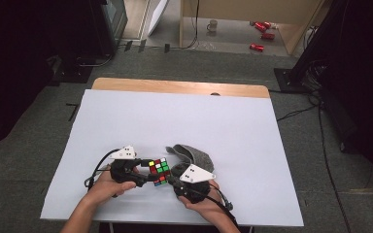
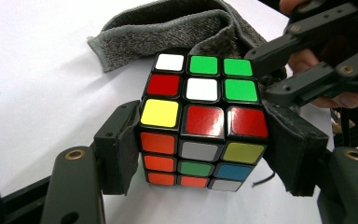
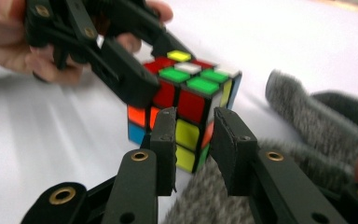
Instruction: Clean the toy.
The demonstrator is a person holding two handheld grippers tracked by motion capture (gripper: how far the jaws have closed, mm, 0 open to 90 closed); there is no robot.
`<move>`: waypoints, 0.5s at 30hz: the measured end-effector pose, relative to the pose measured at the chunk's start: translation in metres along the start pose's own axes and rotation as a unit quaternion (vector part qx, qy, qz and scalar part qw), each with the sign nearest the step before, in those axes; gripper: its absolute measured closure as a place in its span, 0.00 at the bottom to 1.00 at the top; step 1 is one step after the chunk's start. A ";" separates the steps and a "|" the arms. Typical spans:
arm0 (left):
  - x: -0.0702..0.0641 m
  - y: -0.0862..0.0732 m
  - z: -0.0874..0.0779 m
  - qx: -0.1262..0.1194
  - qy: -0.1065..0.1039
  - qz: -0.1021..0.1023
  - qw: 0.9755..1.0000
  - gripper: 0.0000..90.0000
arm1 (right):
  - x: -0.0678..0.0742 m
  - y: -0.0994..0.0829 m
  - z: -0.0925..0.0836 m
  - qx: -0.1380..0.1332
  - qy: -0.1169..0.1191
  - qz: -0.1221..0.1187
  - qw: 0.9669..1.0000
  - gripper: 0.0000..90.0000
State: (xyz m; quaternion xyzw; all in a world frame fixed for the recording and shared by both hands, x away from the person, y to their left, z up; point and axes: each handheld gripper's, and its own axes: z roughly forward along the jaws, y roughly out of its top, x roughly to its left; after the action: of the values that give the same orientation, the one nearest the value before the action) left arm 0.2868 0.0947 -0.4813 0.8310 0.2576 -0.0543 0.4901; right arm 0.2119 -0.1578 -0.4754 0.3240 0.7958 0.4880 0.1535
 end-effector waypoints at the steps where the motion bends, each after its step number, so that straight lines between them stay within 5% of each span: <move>1: 0.000 0.000 0.000 -0.001 0.004 -0.003 1.000 0.37 | 0.000 0.003 0.000 -0.004 -0.003 0.001 1.000 0.79; 15: 0.009 0.002 -0.007 -0.027 0.064 -0.022 0.997 0.33 | -0.004 0.012 0.011 -0.003 -0.024 0.021 0.999 0.81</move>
State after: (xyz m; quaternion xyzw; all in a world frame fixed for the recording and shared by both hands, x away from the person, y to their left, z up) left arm 0.2946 0.1034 -0.4796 0.8134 0.3081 -0.0045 0.4934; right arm 0.2256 -0.1493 -0.4701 0.3519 0.7835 0.4856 0.1627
